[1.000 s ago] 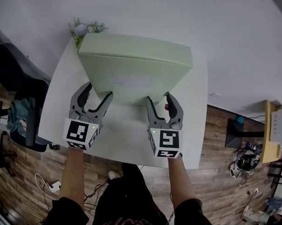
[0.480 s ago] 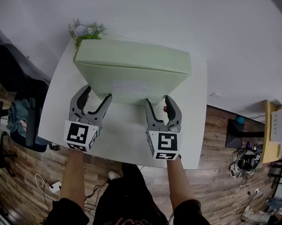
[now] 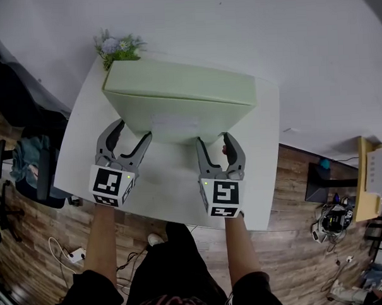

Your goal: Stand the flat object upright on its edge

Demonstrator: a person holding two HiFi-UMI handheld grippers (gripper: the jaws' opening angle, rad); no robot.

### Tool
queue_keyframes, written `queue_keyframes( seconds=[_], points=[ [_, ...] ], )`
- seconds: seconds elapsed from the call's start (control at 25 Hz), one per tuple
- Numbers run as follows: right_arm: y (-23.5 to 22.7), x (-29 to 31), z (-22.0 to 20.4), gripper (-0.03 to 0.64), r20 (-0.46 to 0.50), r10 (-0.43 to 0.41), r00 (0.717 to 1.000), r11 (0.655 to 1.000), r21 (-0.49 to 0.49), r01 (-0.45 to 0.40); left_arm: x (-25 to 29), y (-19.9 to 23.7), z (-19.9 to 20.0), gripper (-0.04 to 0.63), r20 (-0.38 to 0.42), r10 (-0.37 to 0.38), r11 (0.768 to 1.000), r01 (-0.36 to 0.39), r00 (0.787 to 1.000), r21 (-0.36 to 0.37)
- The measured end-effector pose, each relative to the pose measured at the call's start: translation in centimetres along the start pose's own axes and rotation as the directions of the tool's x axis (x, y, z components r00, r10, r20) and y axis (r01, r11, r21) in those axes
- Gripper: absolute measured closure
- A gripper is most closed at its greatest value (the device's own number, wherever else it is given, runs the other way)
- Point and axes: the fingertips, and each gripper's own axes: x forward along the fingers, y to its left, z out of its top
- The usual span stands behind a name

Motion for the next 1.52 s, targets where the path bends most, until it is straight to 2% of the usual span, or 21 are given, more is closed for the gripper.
queue_keyframes(
  seconds=[0.16,0.32,0.48,0.64,0.76,0.92,1.2,1.4,1.52],
  points=[
    [-0.3,-0.3,-0.4,0.342,-0.027,-0.009,1.000,1.000,-0.003,0.009,-0.2,0.0,-0.2,0.295,-0.026,-0.005,1.000,0.004,1.000,-0.029],
    [-1.1,-1.1,-0.9,0.342,-0.042,-0.012,0.999,1.000,0.028,0.014,-0.7,0.2,0.0,0.295,-0.037,0.007,0.999,-0.008,0.999,-0.035],
    [-1.8,-2.1,-0.3,0.342,-0.061,-0.021,0.998,1.000,0.015,0.022,-1.3,0.1,0.7,0.295,-0.052,0.019,0.999,-0.021,0.998,-0.032],
    [-2.0,-2.9,0.4,0.342,-0.072,0.012,0.997,1.000,0.023,-0.011,-1.5,-0.4,1.8,0.295,-0.066,0.027,1.000,-0.027,0.997,-0.004],
    [-1.9,-3.5,1.0,0.342,-0.071,0.028,0.997,0.999,0.035,-0.025,-2.3,-0.7,2.5,0.295,-0.064,0.039,0.999,-0.040,0.997,-0.018],
    [-1.9,-4.6,2.2,0.418,-0.059,0.007,0.998,0.998,0.056,-0.004,-4.1,-1.0,3.8,0.295,-0.055,0.058,0.998,-0.060,0.997,-0.033],
    [-0.9,-7.5,4.7,0.485,-0.024,-0.053,0.998,0.997,0.062,0.054,-7.7,-0.8,5.6,0.298,-0.031,0.069,0.995,-0.071,0.997,-0.067],
    [0.0,-10.3,6.0,0.524,-0.005,-0.117,0.993,0.990,0.073,0.117,-9.9,-1.0,6.8,0.385,-0.006,0.040,0.997,-0.041,0.999,-0.072],
    [0.9,-11.7,6.2,0.543,-0.029,-0.148,0.989,0.988,0.047,0.149,-11.3,-0.9,7.6,0.396,0.016,0.022,0.997,-0.021,1.000,-0.068]
  ],
)
